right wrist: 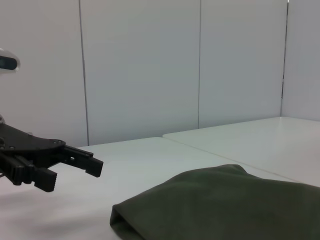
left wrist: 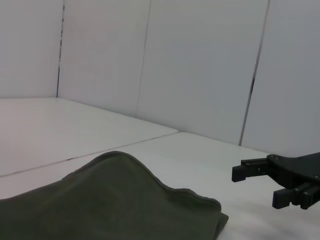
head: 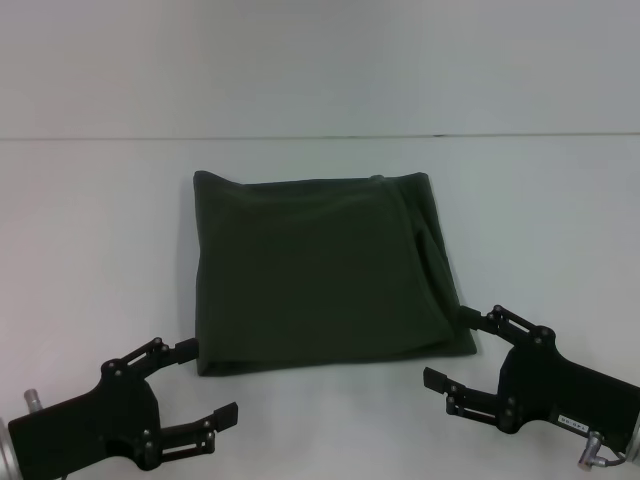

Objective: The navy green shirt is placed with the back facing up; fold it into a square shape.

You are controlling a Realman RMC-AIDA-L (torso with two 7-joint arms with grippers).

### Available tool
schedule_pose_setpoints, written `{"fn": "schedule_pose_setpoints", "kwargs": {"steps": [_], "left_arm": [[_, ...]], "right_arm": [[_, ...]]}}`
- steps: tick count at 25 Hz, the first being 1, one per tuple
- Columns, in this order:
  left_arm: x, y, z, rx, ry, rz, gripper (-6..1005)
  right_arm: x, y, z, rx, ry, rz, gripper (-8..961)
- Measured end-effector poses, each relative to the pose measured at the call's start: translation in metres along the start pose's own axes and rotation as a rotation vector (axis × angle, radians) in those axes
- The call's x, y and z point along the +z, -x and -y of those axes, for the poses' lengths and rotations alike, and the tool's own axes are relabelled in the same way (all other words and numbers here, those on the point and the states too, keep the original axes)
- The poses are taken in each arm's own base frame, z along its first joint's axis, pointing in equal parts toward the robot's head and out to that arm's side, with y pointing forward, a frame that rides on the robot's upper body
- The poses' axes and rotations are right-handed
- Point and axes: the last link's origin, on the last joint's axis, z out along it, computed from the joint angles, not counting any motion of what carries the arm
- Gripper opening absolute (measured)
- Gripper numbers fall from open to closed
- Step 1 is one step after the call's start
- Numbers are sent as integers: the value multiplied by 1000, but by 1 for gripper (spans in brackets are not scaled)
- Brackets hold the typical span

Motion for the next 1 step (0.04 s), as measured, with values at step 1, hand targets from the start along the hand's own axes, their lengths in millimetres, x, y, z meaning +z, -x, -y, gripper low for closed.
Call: {"fn": "schedule_pose_setpoints", "kwargs": {"steps": [1], "left_arm": [[0, 0, 0, -2, 0, -1, 947]], "right_arm": [[0, 0, 0, -1, 1, 0, 900]]}}
